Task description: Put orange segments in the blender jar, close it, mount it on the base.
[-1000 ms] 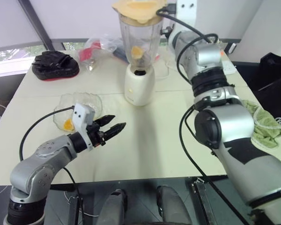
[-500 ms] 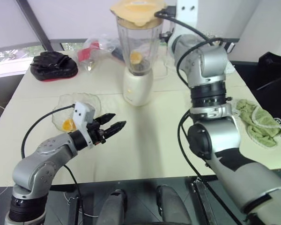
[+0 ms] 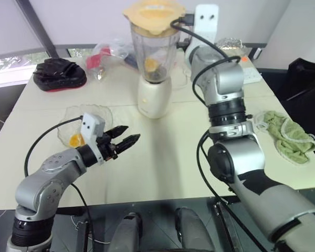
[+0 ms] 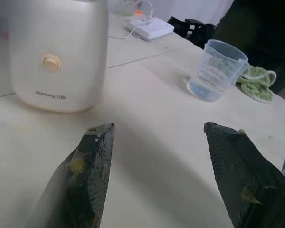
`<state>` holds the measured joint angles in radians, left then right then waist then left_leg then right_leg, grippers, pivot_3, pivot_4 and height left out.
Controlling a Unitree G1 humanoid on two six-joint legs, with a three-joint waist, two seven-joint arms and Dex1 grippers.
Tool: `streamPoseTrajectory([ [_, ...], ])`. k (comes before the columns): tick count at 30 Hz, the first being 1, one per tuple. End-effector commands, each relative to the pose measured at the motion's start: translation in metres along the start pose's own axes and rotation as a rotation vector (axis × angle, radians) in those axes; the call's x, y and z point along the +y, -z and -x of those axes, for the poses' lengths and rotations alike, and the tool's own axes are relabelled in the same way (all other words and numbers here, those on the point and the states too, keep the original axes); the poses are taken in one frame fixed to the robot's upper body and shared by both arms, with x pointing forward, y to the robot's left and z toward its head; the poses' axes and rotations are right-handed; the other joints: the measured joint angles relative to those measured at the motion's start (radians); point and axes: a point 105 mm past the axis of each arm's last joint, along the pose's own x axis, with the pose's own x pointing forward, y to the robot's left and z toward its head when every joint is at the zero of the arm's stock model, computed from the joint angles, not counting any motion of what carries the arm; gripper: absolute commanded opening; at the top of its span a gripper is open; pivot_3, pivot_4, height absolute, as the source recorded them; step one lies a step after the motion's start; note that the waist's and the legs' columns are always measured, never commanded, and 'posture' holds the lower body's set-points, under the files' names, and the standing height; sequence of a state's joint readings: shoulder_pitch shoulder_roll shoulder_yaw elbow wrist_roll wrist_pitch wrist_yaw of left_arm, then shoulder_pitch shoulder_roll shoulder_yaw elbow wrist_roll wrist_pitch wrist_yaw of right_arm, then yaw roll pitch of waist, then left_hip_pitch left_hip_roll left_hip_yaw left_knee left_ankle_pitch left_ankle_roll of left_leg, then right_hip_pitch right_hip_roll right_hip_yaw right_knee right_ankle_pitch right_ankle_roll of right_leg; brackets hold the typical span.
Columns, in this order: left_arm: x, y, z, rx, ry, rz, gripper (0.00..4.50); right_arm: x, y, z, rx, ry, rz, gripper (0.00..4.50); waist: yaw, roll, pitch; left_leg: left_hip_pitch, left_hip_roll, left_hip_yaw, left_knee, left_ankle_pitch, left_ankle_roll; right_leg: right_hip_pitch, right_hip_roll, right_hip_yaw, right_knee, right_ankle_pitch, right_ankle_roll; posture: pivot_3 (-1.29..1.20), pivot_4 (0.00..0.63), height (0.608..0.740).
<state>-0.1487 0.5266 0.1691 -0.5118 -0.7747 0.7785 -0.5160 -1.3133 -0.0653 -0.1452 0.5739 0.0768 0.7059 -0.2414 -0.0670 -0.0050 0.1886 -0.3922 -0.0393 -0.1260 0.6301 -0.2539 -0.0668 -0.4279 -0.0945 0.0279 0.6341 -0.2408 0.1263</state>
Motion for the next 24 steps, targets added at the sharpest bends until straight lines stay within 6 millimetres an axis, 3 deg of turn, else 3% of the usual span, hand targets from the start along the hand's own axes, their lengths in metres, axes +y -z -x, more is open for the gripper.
streamPoseTrajectory([
  [1, -0.005, -0.009, -0.002, -0.026, 0.015, -0.024, 3.10, -0.004, -0.028, 0.002, -0.100, 0.021, 0.013, 0.89, 0.001, 0.000, 0.000, 0.000, 0.000, 0.000, 0.000, 0.000, 0.000, 0.000, 0.000, 0.000, 0.000, 0.000, 0.000, 0.00, 0.150, 0.740],
  [16, -0.010, -0.016, -0.006, -0.023, 0.016, -0.023, 3.10, 0.005, -0.005, 0.006, -0.023, -0.004, 0.021, 0.89, 0.000, 0.000, 0.000, 0.000, 0.000, 0.000, 0.000, 0.000, 0.000, 0.000, 0.000, 0.000, 0.000, 0.000, 0.000, 0.00, 0.150, 0.740],
  [22, -0.008, -0.015, -0.007, -0.018, 0.021, -0.026, 3.10, 0.003, -0.002, 0.007, -0.022, -0.010, 0.010, 4.01, -0.001, 0.000, 0.000, 0.000, 0.000, 0.000, 0.000, 0.000, 0.000, 0.000, 0.000, 0.000, 0.000, 0.000, 0.000, 0.00, 0.150, 0.740],
  [24, -0.008, -0.015, -0.007, -0.016, 0.023, -0.028, 3.10, 0.001, 0.000, 0.007, -0.016, -0.004, 0.012, 4.44, -0.003, 0.000, 0.000, 0.000, 0.000, 0.000, 0.000, 0.000, 0.000, 0.000, 0.000, 0.000, 0.000, 0.000, 0.000, 0.00, 0.150, 0.740],
])
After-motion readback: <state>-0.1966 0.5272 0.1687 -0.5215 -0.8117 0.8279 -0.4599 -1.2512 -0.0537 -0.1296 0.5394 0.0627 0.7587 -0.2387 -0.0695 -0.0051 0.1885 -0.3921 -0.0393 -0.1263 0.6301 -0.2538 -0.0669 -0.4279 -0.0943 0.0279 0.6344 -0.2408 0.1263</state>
